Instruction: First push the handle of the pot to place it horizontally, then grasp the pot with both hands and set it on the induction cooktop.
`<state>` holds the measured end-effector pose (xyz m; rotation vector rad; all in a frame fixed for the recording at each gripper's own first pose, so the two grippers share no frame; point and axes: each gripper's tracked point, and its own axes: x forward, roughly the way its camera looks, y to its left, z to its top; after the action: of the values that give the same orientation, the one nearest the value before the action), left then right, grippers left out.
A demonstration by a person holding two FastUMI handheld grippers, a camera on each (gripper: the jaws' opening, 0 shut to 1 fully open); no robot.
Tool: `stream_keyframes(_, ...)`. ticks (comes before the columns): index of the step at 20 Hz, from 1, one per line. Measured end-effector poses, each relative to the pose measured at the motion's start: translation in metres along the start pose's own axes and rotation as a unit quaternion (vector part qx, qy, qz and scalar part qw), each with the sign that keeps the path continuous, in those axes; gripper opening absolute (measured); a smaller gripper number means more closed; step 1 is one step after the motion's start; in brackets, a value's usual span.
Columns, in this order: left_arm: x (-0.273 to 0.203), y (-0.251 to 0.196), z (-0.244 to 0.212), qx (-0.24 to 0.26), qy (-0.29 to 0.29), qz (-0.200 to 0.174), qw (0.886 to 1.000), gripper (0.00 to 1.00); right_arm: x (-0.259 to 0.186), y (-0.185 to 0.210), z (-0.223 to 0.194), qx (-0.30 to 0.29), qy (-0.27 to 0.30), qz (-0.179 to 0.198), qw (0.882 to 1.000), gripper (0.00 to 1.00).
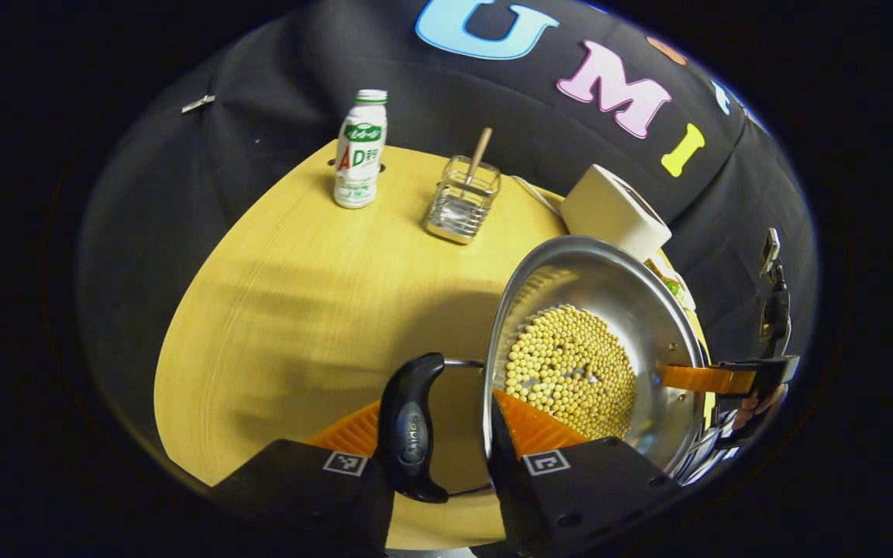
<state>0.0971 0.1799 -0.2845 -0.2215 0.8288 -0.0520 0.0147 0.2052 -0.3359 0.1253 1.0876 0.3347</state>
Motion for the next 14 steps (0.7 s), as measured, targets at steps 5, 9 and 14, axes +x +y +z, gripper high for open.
stream_keyframes(5,0.004,-0.069,0.011,0.019,0.0,-0.009,1.0,0.58,-0.029,-0.053,0.019,0.015,-0.017,-0.007,1.0,0.48)
stream_keyframes(9,0.021,-0.127,0.017,0.033,0.0,-0.019,0.999,0.59,-0.053,-0.107,0.033,0.033,-0.03,-0.016,0.999,0.48)
stream_keyframes(14,0.049,-0.194,0.012,0.045,0.014,-0.028,0.999,0.58,-0.065,-0.174,0.043,0.051,-0.034,-0.027,0.998,0.48)
